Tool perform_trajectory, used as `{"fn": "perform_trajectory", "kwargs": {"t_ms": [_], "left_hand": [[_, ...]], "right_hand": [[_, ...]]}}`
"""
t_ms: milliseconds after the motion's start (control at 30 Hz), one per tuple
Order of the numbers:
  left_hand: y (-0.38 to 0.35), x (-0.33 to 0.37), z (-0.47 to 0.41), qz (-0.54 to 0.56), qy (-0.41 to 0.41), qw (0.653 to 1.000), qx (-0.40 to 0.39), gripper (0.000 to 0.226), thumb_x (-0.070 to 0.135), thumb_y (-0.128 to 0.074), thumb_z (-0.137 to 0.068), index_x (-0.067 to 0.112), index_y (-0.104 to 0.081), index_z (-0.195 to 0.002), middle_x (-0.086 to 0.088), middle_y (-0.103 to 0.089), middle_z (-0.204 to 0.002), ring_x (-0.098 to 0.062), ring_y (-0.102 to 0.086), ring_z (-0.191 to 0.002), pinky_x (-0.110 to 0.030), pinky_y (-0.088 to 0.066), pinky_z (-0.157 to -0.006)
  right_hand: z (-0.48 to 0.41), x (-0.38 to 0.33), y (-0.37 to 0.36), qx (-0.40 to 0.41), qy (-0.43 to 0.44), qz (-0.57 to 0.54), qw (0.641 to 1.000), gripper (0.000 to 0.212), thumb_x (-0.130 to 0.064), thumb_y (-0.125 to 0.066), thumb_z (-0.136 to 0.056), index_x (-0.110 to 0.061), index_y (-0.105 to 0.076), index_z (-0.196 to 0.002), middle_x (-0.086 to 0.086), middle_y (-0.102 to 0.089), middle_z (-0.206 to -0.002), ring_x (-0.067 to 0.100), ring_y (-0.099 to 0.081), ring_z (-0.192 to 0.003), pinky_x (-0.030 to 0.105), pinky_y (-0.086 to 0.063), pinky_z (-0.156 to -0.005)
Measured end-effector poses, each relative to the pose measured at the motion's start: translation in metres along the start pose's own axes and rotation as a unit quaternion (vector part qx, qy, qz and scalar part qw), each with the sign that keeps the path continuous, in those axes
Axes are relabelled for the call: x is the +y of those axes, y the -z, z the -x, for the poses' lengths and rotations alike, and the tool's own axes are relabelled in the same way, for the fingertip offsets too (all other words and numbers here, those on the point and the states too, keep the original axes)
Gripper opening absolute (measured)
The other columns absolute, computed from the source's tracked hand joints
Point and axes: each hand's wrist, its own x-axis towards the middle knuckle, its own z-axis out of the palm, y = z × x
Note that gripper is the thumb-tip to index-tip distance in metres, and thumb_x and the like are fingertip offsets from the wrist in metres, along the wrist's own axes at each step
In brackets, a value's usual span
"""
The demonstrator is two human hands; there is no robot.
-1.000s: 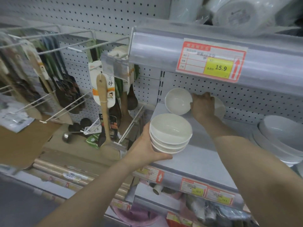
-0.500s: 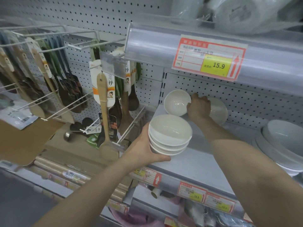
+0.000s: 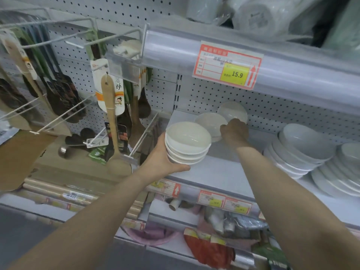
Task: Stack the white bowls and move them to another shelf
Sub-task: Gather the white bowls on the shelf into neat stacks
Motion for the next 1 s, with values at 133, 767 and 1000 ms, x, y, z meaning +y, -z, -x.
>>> {"fn": "perform_trajectory", "kwargs": {"t_ms": [133, 767, 1000], "left_hand": [[-0.001, 0.001, 0.001, 0.033, 0.002, 0.999, 0.009, 0.107, 0.030, -0.094, -0.061, 0.040, -0.022, -0.139, 0.016, -0.045, -0.140, 0.000, -0.043, -0.130, -0.022, -0.036, -0.107], [-0.010, 0.007, 0.007, 0.020, 0.001, 0.998, 0.052, 0.117, 0.062, -0.085, -0.050, 0.037, -0.022, -0.146, 0.011, -0.044, -0.144, -0.010, -0.046, -0.131, -0.037, -0.041, -0.109], [-0.007, 0.008, 0.005, -0.010, 0.003, 0.999, 0.046, 0.122, 0.066, -0.080, -0.047, 0.029, -0.021, -0.148, 0.008, -0.043, -0.144, -0.011, -0.045, -0.129, -0.035, -0.040, -0.106]], "right_hand": [[0.021, 0.019, 0.032, 0.022, -0.068, -0.104, 0.992, 0.025, -0.023, -0.046, -0.085, -0.012, -0.046, -0.064, 0.008, -0.058, -0.076, 0.019, -0.043, -0.055, 0.025, -0.025, -0.046], [0.115, -0.031, 0.043, -0.056, 0.029, -0.231, 0.971, 0.021, -0.014, -0.050, -0.085, -0.004, -0.069, -0.086, 0.013, -0.074, -0.080, 0.028, -0.060, -0.076, 0.025, -0.040, -0.059], [0.112, -0.019, 0.031, -0.060, 0.032, -0.251, 0.966, 0.021, -0.027, -0.055, -0.089, -0.017, -0.070, -0.101, 0.006, -0.074, -0.084, 0.021, -0.065, -0.088, 0.028, -0.051, -0.073]]}}
